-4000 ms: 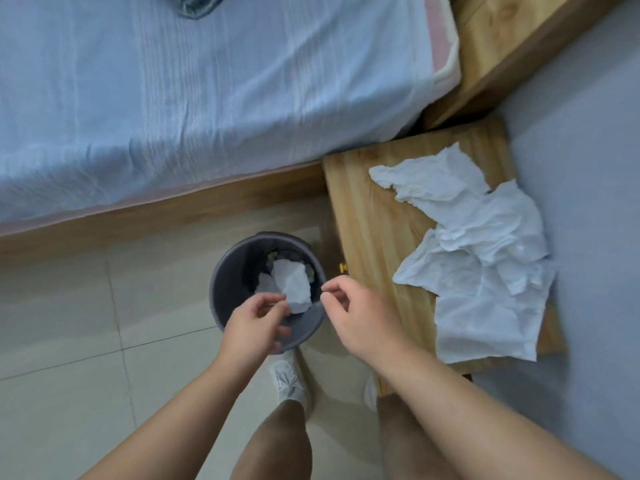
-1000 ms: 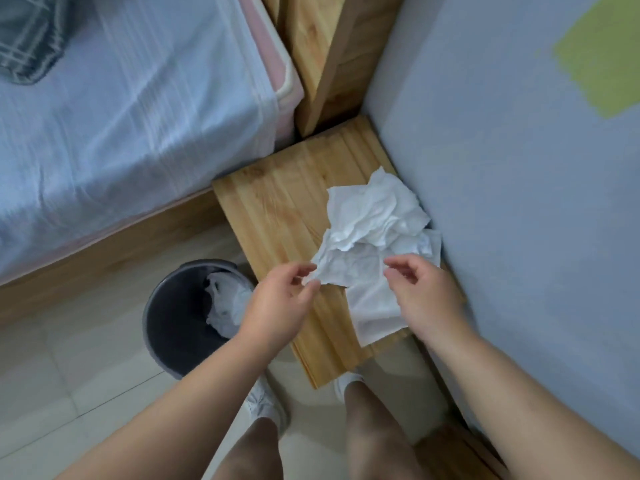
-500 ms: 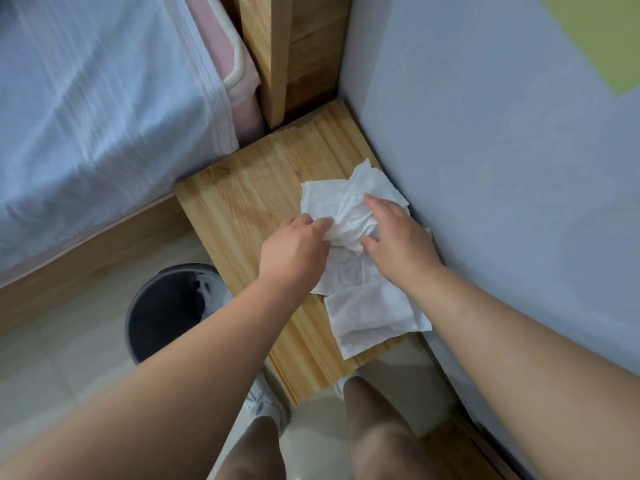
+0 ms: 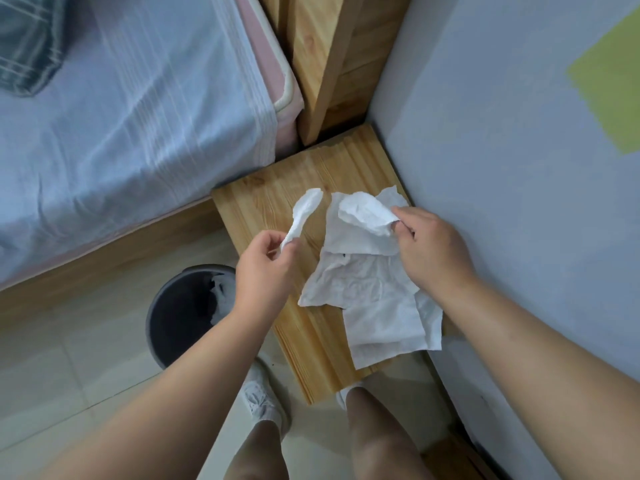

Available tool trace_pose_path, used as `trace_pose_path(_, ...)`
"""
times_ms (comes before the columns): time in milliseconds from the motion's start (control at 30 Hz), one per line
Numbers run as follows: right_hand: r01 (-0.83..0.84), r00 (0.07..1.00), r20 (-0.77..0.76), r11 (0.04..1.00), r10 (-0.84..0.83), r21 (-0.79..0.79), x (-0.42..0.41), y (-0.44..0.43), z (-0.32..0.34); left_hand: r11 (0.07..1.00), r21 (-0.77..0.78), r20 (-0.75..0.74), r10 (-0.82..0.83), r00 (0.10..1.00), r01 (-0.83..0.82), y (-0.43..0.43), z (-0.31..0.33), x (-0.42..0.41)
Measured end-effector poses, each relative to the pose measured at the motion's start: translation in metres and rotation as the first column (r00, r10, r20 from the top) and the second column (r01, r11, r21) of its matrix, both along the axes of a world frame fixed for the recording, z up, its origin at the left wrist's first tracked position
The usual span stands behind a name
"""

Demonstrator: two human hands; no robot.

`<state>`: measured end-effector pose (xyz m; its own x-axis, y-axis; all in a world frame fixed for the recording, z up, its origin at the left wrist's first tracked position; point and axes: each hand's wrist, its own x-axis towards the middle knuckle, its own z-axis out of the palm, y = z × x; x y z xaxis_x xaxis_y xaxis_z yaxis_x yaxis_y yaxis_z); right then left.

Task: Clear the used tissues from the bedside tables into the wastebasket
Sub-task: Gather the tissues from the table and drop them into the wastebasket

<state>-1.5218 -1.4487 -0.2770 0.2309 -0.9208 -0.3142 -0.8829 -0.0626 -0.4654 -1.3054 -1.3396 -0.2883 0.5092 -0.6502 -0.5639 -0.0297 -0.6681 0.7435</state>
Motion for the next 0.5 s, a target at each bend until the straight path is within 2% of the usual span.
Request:
trace_pose_path(167, 0.085, 0.995, 0.059, 0.996, -0.084, -0.027, 0.009, 0.003, 0.035, 0.988, -0.085, -0.115, 0.122, 0.986, -0.132, 0.027, 0.015, 0.025)
trace_pose_path(333, 0.137, 0.974, 0.191, 0.989, -0.125, -0.049, 0.042, 0.023, 0.063, 0.969, -0.110, -0.130, 0.206, 0.970, -0.221, 0.083, 0.017, 0.060)
trace_pose_path(500, 0.024, 0.923, 0.383, 0.999, -0.039, 0.044, 0.107, 0.079, 0.066, 0.931, -0.008, -0.123, 0.361, 0.924, -0.365, 0.159, 0.001, 0.100)
